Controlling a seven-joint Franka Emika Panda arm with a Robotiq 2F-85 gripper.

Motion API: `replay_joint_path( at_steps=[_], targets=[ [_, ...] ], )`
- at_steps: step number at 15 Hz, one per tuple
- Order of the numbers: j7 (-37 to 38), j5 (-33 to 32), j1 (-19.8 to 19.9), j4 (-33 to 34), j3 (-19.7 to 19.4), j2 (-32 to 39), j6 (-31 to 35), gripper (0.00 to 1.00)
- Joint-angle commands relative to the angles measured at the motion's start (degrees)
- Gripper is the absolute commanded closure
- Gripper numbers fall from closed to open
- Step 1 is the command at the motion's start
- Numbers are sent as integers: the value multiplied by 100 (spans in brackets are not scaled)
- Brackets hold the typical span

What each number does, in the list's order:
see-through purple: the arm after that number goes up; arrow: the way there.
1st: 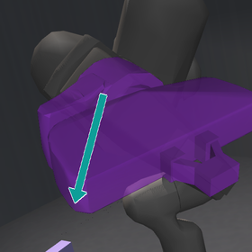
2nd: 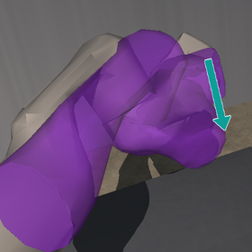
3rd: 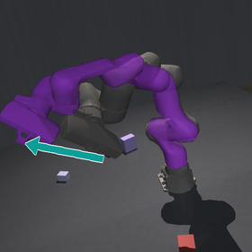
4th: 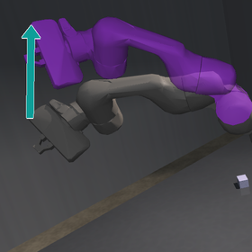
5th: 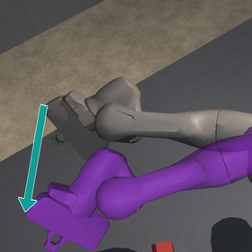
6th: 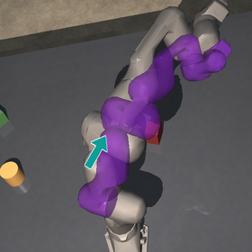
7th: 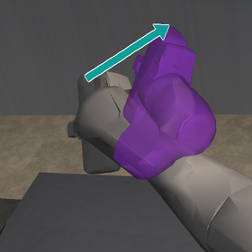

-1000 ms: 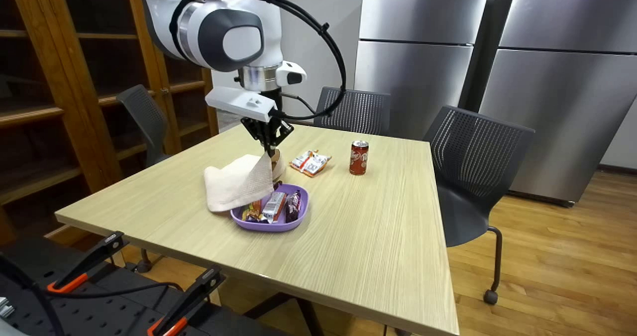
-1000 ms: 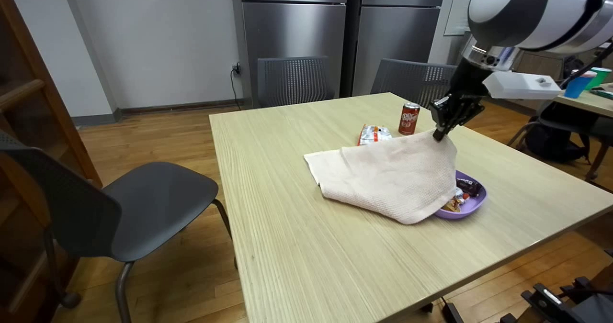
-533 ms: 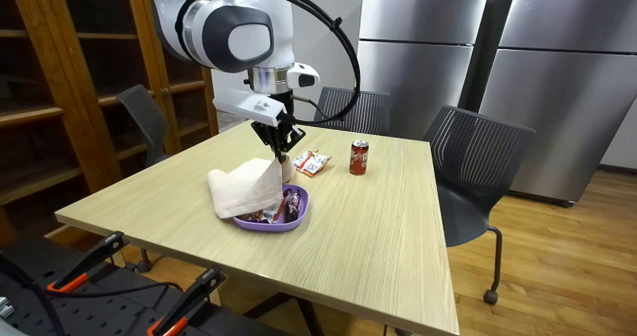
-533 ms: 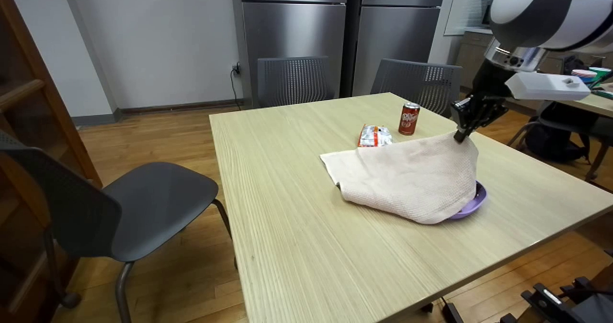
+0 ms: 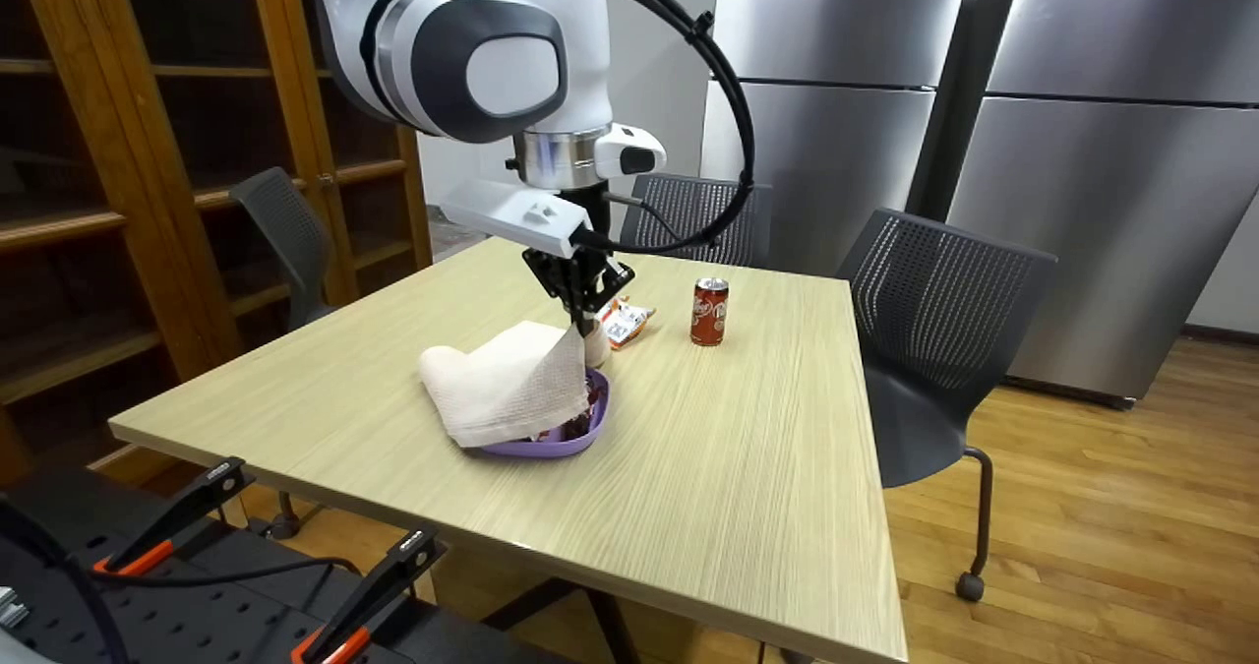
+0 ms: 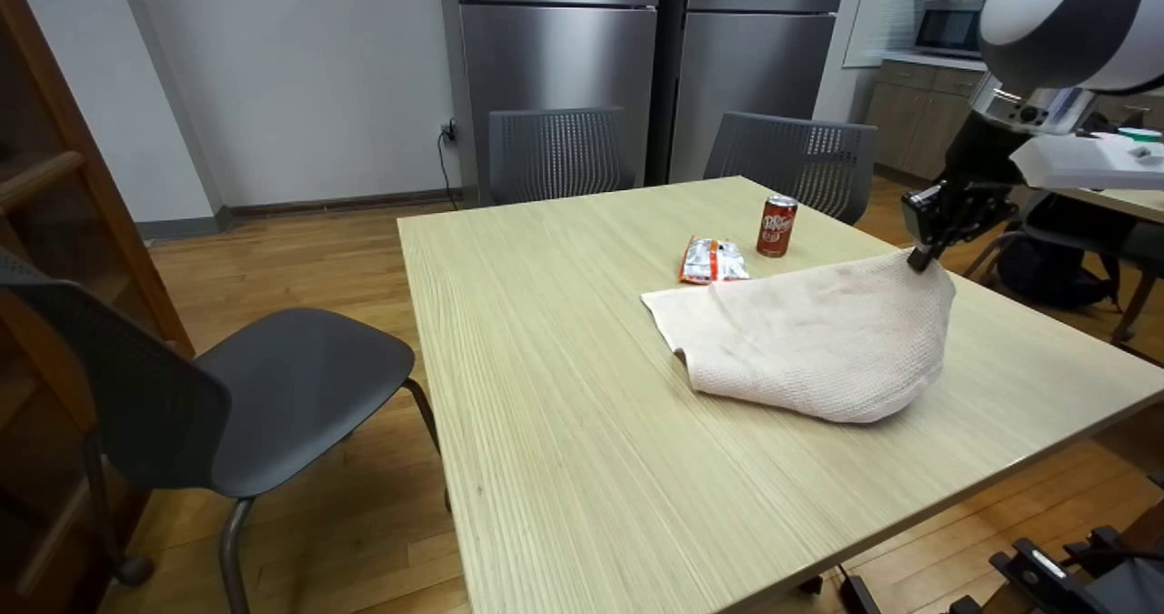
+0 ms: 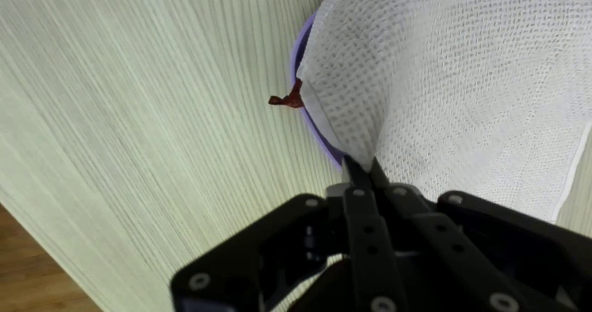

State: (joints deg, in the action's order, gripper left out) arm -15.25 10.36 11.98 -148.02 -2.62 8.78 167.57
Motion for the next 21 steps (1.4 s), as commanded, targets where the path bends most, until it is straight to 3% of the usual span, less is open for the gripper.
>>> replay_joint_path(
  at_steps=[1, 11, 17, 18, 19, 21],
  targets=[
    [-2, -110, 53, -180, -176, -295, -179, 99],
    [-481, 48, 295, -49, -680, -84, -288, 99],
    [-1367, 742, 637, 229, -432, 360, -549, 99],
    [-1482, 801, 655, 289, -415, 464, -602, 91],
    [-1542, 798, 650, 349, -423, 579, -650, 71],
    [-1642, 789, 685, 466, -422, 752, -717, 58]
  ],
)
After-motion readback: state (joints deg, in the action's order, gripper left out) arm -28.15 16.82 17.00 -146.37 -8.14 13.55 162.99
